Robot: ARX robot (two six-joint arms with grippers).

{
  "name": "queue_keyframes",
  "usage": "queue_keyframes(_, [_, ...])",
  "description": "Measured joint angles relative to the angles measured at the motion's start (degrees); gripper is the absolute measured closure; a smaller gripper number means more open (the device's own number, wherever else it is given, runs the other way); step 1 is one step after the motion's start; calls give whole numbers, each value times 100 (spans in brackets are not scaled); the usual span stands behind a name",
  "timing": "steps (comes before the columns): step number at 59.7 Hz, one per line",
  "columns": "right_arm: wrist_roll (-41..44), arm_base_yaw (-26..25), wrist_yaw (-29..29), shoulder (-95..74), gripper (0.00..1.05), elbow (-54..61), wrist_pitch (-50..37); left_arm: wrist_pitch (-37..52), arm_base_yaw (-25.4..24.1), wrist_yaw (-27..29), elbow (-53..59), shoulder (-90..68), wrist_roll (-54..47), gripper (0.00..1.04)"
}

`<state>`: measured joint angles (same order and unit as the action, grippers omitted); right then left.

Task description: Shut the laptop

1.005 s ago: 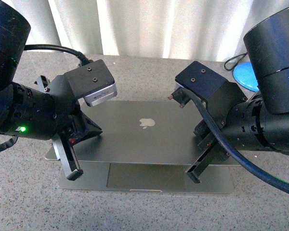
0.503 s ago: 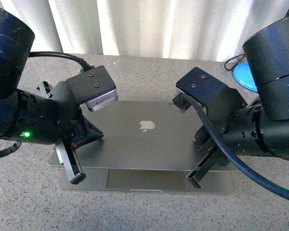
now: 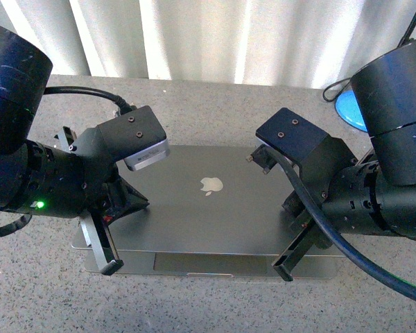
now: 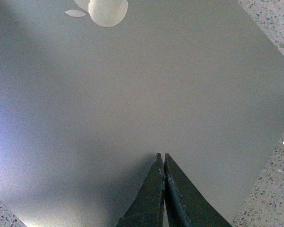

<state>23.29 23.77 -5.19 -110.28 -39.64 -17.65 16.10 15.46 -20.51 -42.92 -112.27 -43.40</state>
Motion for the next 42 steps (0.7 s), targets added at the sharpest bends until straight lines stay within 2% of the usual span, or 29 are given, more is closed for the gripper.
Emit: queue_keyframes(42, [-70, 55, -94, -273, 104, 24, -144, 39, 44, -7, 4, -162, 13, 101])
